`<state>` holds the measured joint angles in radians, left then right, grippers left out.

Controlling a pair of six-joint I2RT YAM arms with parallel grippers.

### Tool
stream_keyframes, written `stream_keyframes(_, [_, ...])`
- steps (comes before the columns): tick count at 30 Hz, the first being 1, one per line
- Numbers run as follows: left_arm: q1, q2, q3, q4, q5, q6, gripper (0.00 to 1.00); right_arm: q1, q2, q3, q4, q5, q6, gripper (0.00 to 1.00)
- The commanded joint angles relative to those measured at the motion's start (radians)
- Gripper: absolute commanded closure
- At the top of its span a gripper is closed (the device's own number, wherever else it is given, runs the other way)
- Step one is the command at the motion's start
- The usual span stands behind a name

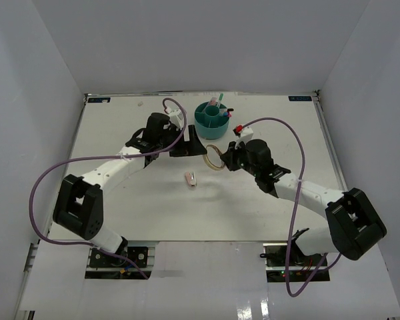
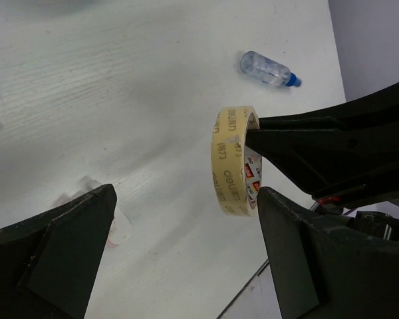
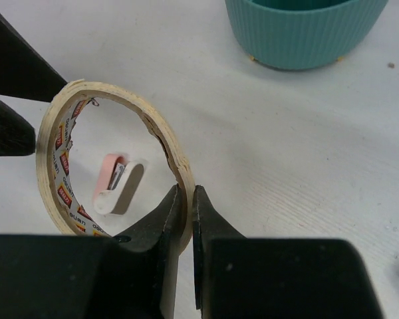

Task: Sort the stationery into containers
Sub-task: Pick up the stationery from the center of the board, then place the stationery in the storage box.

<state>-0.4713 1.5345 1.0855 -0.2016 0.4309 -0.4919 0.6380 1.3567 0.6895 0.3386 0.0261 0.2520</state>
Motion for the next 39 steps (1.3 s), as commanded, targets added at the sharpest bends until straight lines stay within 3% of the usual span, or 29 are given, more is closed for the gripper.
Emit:
stream_keyframes(1, [-0.012,-0.010,0.050,0.005,0.040,-0.068,0.02,0.003,-0.044,-0.031,0.106,-0.052,-0.031,0.92])
stream_keyframes(7, [-0.047,0.013,0.096,-0.010,0.049,-0.096,0.05,0.006,-0.065,-0.048,0.126,-0.043,-0.034,0.92])
stream_keyframes(12, [-0.061,0.052,0.139,-0.033,0.048,-0.117,0.24,0.005,-0.068,-0.056,0.132,-0.041,-0.033,0.92])
stream_keyframes(19, [-0.076,0.093,0.172,-0.074,0.048,-0.125,0.39,0.005,-0.071,-0.062,0.140,-0.035,-0.031,0.92])
stream_keyframes(21, [-0.081,0.096,0.174,-0.076,0.046,-0.125,0.46,0.005,-0.071,-0.064,0.139,-0.034,-0.033,0.92])
stream_keyframes(26, [-0.086,0.095,0.189,-0.078,0.043,-0.120,0.73,0.005,-0.074,-0.065,0.137,-0.031,-0.031,0.87])
stream_keyframes(31, [-0.087,0.082,0.203,-0.081,0.014,-0.106,0.83,0.005,-0.103,-0.050,0.086,0.001,-0.020,0.58])
stream_keyframes(32, [-0.087,0.079,0.206,-0.087,-0.010,-0.103,0.88,0.005,-0.120,-0.035,0.048,0.008,-0.017,0.43])
stream_keyframes(35, [-0.087,0.069,0.228,-0.120,-0.072,-0.085,0.93,0.003,-0.151,0.017,-0.094,0.061,0.010,0.19])
stream_keyframes(39, [-0.087,0.065,0.281,-0.174,-0.258,-0.059,0.94,0.003,-0.252,0.018,-0.180,0.138,0.027,0.02])
